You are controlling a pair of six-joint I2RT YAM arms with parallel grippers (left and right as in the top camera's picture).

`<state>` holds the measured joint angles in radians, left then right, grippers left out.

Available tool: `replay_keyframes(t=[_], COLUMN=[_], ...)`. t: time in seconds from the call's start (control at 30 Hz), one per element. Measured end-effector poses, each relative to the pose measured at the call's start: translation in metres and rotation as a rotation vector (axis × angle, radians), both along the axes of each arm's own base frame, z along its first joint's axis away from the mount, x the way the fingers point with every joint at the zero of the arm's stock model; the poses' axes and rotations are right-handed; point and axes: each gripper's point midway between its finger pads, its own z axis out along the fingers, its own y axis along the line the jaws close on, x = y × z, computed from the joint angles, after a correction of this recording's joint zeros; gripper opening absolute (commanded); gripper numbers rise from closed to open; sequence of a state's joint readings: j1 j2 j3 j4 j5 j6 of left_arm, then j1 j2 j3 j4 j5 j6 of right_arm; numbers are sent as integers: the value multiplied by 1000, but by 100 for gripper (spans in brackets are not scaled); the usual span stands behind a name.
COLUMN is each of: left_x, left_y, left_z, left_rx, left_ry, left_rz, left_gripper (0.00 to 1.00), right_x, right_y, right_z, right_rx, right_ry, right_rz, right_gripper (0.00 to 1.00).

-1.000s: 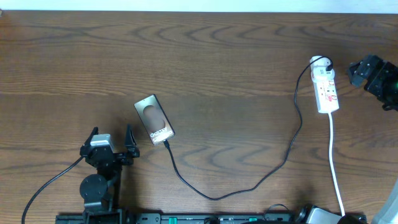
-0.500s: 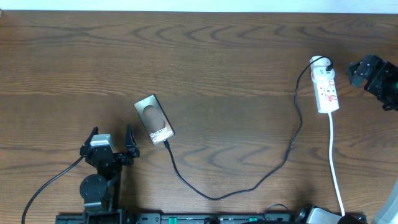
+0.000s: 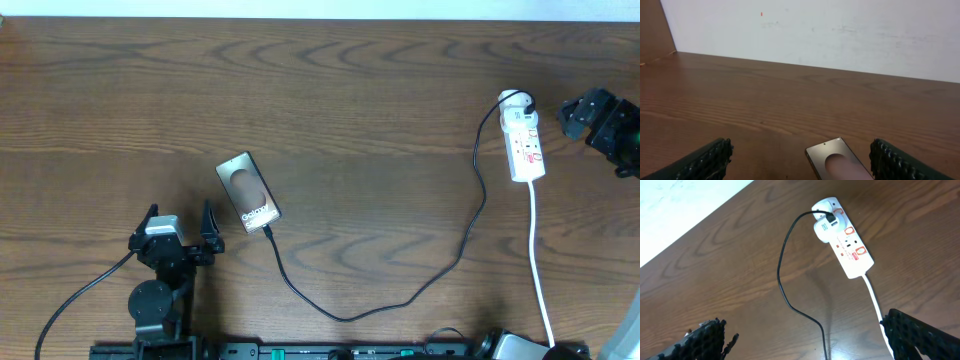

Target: Plug charger to phone and switch on socket

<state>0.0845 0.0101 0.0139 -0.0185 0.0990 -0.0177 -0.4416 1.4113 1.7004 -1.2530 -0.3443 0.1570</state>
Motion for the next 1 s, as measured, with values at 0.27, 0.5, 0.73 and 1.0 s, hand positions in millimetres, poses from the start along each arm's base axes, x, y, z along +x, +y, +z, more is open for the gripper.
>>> replay_keyframes(t=[0.27, 0.5, 0.73, 1.0], left_x=[0, 0, 0, 0], left_y=[0, -1, -1, -1], left_z=[0, 1, 1, 1], left_rx=[0, -1, -1, -1], left_ry=[0, 0, 0, 1], left_rz=[0, -7, -8, -8], left_gripper=[90, 90, 90, 90], right_x=[28, 57, 47, 7], right_y=[-5, 56, 101, 107], right_z=[17, 27, -15, -97], right_rx=[-92, -214, -279, -292], right_ry=[-129, -428, -671, -706], right_rz=[14, 162, 218, 216], right_gripper=[99, 99, 99, 99])
